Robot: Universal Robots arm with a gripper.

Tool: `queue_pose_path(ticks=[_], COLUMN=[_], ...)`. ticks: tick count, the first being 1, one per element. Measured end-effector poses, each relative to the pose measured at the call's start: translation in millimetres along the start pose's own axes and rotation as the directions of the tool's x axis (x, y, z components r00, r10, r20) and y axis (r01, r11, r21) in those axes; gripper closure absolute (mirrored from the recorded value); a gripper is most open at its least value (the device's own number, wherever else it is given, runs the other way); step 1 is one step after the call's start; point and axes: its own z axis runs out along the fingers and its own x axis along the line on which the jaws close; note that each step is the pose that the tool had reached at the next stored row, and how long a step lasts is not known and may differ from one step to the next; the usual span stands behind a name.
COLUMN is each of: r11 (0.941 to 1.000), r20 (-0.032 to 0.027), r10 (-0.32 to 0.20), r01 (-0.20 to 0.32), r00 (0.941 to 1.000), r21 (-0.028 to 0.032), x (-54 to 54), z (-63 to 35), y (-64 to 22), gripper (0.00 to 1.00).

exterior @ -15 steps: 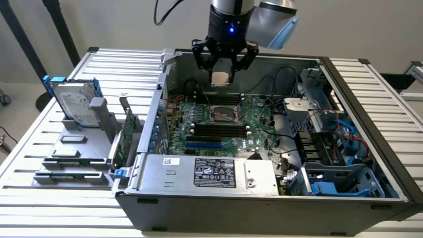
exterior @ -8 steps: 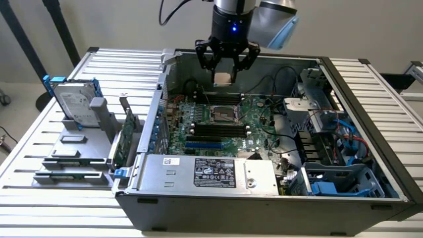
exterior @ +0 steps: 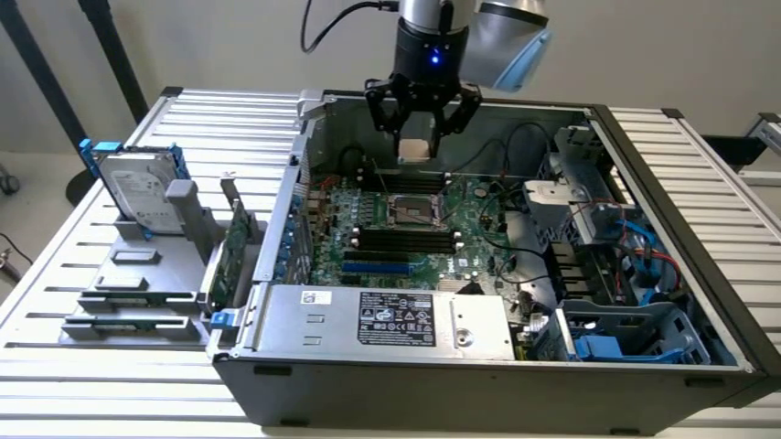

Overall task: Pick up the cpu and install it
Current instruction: 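Pick up the cpu and move it towards the insertion slot, then place the cpu into insertion slot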

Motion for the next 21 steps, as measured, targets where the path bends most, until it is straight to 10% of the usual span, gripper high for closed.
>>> queue_pose_path(ticks=[21], r11=[0.9995], r20=[0.0014], r10=[0.032], r01=[-0.032], r00=[0.9995], r21=[0.0034], x=[-5.7], z=[10.7], y=[0.8], gripper=[0.46])
